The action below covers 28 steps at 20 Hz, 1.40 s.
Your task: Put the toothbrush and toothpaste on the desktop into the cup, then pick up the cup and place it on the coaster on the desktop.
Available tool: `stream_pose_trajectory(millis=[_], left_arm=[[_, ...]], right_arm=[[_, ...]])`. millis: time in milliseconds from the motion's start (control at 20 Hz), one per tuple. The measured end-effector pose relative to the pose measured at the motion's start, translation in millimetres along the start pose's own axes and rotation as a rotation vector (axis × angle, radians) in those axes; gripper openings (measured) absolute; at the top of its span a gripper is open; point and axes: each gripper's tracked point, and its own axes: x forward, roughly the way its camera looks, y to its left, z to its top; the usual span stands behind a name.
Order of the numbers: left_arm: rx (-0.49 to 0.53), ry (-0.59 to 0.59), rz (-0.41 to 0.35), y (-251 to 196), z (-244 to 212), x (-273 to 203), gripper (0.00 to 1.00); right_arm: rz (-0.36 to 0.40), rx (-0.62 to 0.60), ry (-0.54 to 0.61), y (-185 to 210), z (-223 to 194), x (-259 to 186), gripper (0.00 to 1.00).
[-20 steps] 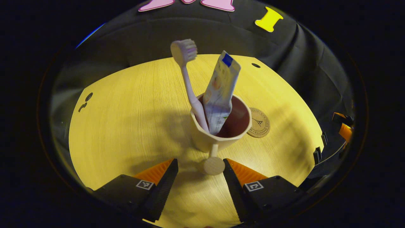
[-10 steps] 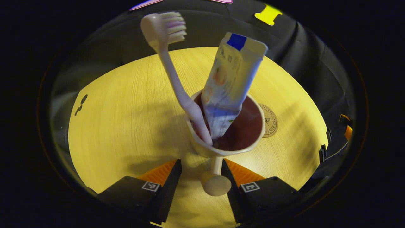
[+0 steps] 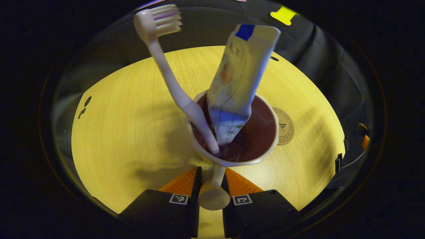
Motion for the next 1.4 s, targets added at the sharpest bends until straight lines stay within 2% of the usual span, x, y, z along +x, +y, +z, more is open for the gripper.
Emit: stream_pose_trajectory(millis=[150,200,250,300,350,400,450,500,700,750,900,1050,1400], left_arm=[[0.004,-0.002,0.012,2,0,0,0.31],[0.001,-0.003,0.015,2,1,0,0.3],[0.004,-0.017,0.024,3,3,-1,0.34],[0.006,-0.03,0.033,3,5,0,0.24],[0.002,-0.035,0.04,2,5,0,0.29],[0.0,-0.043,0.043,1,6,0,0.24],[-0.001,-0.051,0.043,-1,7,0,0.28],[-0.001,-0.06,0.042,-3,8,-1,0.28],[0.02,-0.099,0.026,-13,19,-5,0.25],[0.018,-0.098,0.026,-14,18,-6,0.2],[-0.002,-0.108,0.021,-17,19,-6,0.23],[0.01,-0.124,0.028,-18,19,-9,0.19],[0.06,-0.2,0.023,-33,31,-21,0.18]], right_arm=[[0.004,-0.001,0.003,-1,-1,0,0.83],[0.003,-0.003,0.005,-2,-1,0,0.74],[0.004,-0.002,0.005,-3,-2,0,0.83],[0.004,0.001,0.005,-4,-1,-1,0.83],[0.004,0.003,0.004,-5,-1,-1,0.83],[0.003,0.004,0.003,-7,-1,-2,0.83],[0.0,0.004,0.003,-9,-1,-3,0.83],[-0.001,0.005,0.003,-10,-2,-5,0.83],[-0.004,0.021,0.002,-17,-2,-5,0.83],[-0.004,0.026,0.002,-18,-3,-6,0.83],[-0.003,0.034,0.001,-20,-4,-6,0.83],[0.003,0.026,0.0,-20,-5,-7,0.83],[0.001,0.039,-0.001,-26,-6,-9,0.83]])
